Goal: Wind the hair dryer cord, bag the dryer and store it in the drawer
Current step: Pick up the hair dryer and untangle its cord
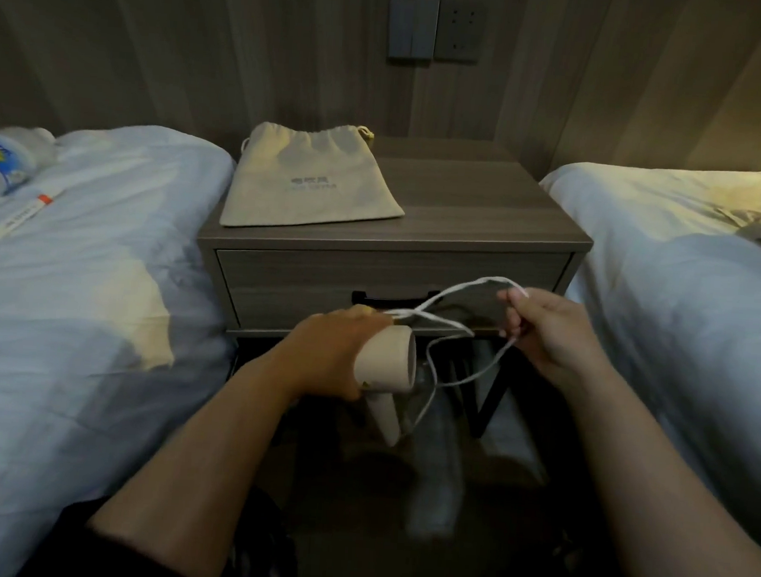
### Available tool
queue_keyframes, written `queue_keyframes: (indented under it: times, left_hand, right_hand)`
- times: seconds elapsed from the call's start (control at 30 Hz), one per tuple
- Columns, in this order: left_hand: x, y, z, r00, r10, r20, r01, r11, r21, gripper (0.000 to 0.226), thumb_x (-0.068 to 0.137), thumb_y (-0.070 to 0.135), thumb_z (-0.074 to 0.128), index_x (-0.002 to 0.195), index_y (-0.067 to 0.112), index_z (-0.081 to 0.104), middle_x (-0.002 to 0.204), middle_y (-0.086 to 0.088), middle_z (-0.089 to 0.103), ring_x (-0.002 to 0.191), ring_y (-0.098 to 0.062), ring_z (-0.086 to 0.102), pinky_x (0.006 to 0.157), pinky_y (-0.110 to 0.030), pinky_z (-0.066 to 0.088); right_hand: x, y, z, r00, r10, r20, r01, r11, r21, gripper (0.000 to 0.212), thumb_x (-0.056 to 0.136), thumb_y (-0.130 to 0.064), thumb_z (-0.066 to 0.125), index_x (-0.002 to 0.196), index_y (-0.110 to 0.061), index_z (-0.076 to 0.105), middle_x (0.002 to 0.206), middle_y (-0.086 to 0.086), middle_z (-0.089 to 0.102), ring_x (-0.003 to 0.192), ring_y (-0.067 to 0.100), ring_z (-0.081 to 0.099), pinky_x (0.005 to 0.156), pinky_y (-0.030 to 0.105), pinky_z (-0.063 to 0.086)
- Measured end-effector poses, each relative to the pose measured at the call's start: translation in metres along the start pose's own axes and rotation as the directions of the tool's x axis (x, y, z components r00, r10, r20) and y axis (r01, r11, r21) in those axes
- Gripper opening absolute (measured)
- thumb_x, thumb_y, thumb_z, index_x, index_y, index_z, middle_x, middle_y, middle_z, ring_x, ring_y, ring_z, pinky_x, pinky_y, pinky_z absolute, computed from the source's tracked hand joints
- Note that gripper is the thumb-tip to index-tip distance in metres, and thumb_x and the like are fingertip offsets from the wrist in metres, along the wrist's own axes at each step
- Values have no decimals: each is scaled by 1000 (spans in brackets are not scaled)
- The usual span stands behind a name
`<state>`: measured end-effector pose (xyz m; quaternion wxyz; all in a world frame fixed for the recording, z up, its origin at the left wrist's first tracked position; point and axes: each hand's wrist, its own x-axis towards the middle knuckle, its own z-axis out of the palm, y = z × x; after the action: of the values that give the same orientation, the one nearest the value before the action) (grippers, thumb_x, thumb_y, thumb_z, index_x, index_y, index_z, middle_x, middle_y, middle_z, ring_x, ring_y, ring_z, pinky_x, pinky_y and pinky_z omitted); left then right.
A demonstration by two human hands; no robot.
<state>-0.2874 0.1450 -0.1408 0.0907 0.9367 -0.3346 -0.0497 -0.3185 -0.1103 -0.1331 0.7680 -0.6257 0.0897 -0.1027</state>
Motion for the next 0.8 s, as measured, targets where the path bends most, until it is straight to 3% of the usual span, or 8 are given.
queue_keyframes:
  times: [0.13,0.23,0.3,0.43,0.53,0.63,0.7,0.8]
  left_hand:
    - [2,-4,1,1000,-13,25,11,999,50,86,60,41,77,132,39,29,160,2,-1,129,-24,45,90,-42,51]
    - [-2,-10,-3,997,-75,3,75,997,-9,75,59,39,77,122,39,35,150,0,31,114,-21,56,80,-38,54]
    - [-5,-18,-7,989,-143,-38,141,989,-55,73,60,42,77,121,38,36,123,5,56,100,-15,59,72,-32,48]
    - [-8,-26,-9,963,-261,-60,259,965,-41,79,60,49,75,125,31,35,110,1,61,89,-16,56,68,-30,41]
    - [-6,-25,-8,936,-347,-54,345,938,-36,81,58,52,74,124,26,36,109,-2,61,91,-22,58,70,-34,45]
    - [-5,-23,-4,929,-368,-45,367,930,-35,81,59,51,74,125,23,36,109,-3,60,91,-22,58,70,-34,48]
    - [-4,-20,4,946,-324,13,324,946,22,81,61,51,73,127,23,35,113,-3,59,97,-22,59,74,-36,51]
    - [0,-12,16,957,-263,122,262,965,21,85,59,52,74,130,26,35,122,-1,57,108,-22,57,83,-39,51]
  right_hand:
    - [12,-10,-14,992,126,-10,-114,928,355,29,98,-22,34,78,-13,53,36,-8,37,35,4,33,48,19,30]
    - [19,-13,-27,994,72,-77,-32,903,428,29,98,-26,31,80,-17,52,37,-10,34,35,4,30,44,17,30]
    - [19,-13,-32,997,37,-67,-2,888,459,16,91,-23,40,82,-16,52,38,-10,36,36,4,31,41,16,32]
    - [15,-19,-34,999,27,40,-45,829,557,17,70,-22,53,83,-12,60,41,-8,37,33,4,31,35,14,30]
    - [9,-23,-32,995,16,99,-85,660,747,12,68,-3,59,74,-4,69,44,-5,43,30,3,33,32,14,28]
    - [10,-25,-32,995,-24,94,-76,404,911,45,36,24,65,79,10,63,58,11,58,30,10,43,29,17,34]
    - [11,-28,-31,999,-25,37,-29,293,956,67,25,35,66,88,14,58,66,22,64,38,20,58,36,24,47]
    - [7,-29,-23,1000,21,-2,-5,322,947,72,38,31,61,105,5,54,79,26,71,68,33,72,72,49,51]
